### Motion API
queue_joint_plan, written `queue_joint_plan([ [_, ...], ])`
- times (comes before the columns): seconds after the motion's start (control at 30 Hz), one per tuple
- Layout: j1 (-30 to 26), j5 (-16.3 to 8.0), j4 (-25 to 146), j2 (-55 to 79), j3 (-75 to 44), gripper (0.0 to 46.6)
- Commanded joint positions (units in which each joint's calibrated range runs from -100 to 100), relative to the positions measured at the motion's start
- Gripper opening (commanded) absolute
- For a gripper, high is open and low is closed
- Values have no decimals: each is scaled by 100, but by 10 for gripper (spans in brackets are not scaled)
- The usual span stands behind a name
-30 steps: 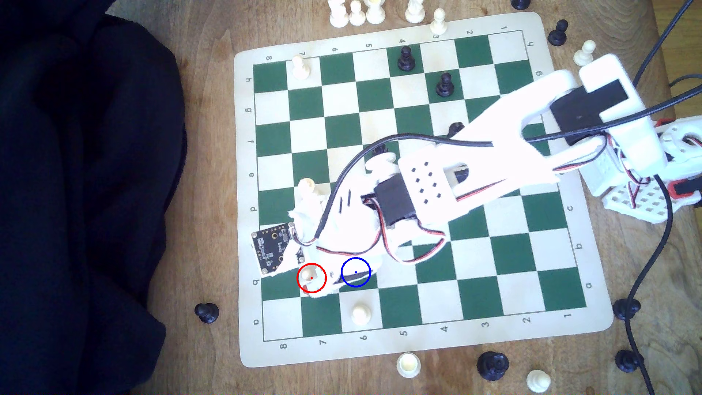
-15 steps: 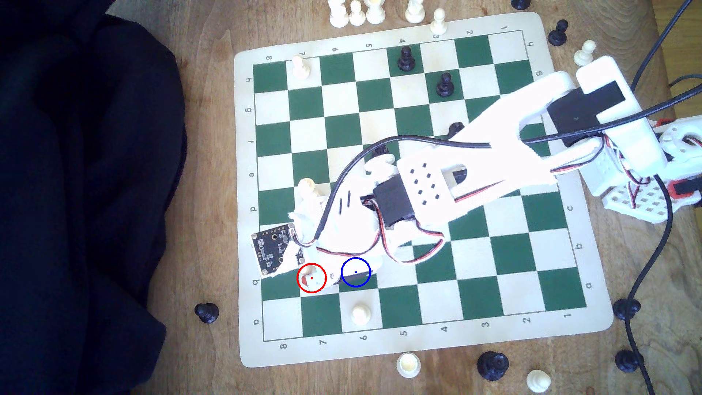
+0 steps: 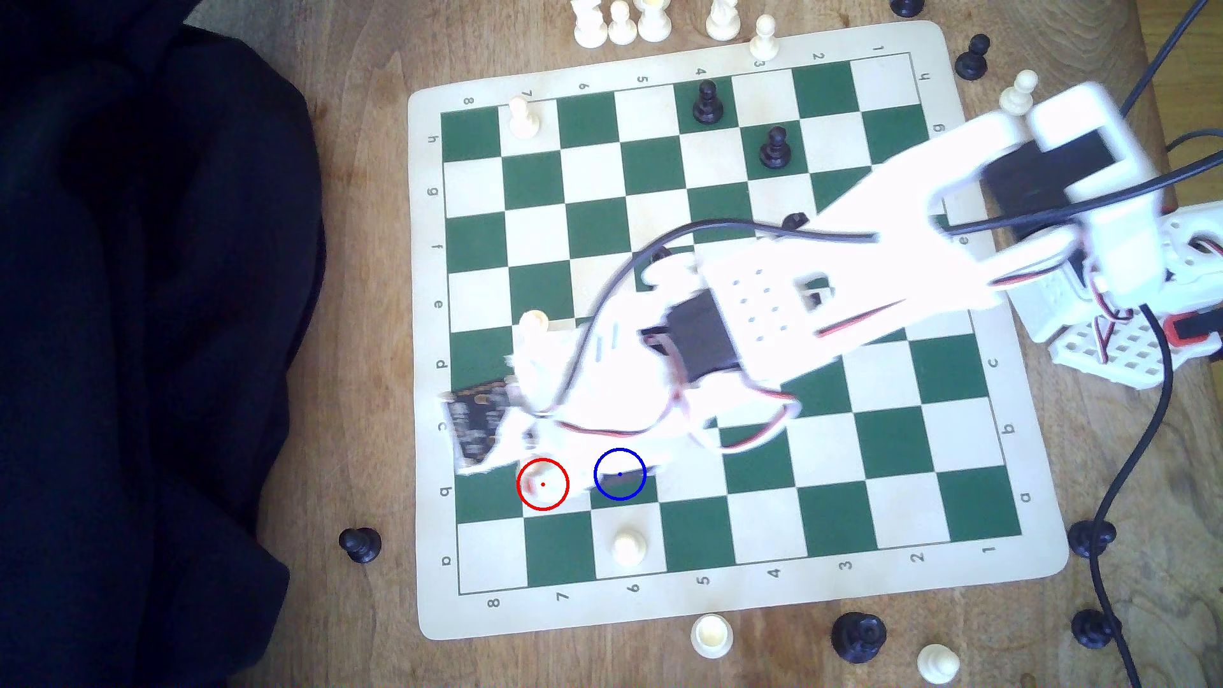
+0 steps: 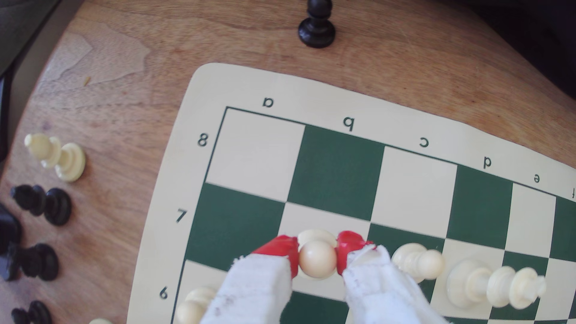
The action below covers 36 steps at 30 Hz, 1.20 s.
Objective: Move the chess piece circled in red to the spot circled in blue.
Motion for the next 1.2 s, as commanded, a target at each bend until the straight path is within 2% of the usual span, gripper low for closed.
queue_joint_plan([
  [0.0,-168,-20,-338,-1464,868,3],
  [0.1,-215,-20,-592,-1685,1530,3],
  [0.27,-168,5,-781,-1719,1947,3],
  [1.17,-43,83,-756,-1006,1938,3],
])
